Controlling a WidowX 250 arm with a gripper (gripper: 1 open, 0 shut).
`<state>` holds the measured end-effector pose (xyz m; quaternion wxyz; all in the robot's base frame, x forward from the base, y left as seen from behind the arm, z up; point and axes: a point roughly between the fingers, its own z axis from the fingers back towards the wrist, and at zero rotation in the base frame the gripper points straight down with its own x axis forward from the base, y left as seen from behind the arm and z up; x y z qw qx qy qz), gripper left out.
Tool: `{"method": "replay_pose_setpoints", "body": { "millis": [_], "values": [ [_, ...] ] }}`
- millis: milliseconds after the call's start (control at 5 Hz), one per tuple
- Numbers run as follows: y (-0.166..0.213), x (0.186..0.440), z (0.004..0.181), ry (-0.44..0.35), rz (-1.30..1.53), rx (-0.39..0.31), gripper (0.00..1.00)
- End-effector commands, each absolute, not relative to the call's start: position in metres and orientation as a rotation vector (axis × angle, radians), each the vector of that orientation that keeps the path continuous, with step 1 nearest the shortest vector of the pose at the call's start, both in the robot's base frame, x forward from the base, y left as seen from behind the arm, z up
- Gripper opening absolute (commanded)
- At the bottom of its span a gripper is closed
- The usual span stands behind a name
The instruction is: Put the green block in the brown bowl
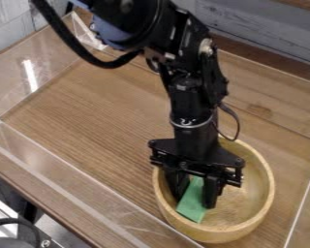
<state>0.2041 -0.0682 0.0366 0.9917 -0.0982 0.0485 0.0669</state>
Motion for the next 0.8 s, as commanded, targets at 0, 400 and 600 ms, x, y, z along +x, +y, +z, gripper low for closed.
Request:
{"method": "replay_pose_setpoints", "body": {
  "millis": [0, 400, 600],
  "values": [
    [-0.0652, 0.207, 0.0418, 0.079, 0.148, -0.205, 0.0],
    [-0.0642, 0.2052, 0.0436, 0.09, 0.149, -0.205, 0.0],
    [-0.0637, 0.2044, 0.0445, 0.095, 0.149, -0.206, 0.0]
  ]
}}
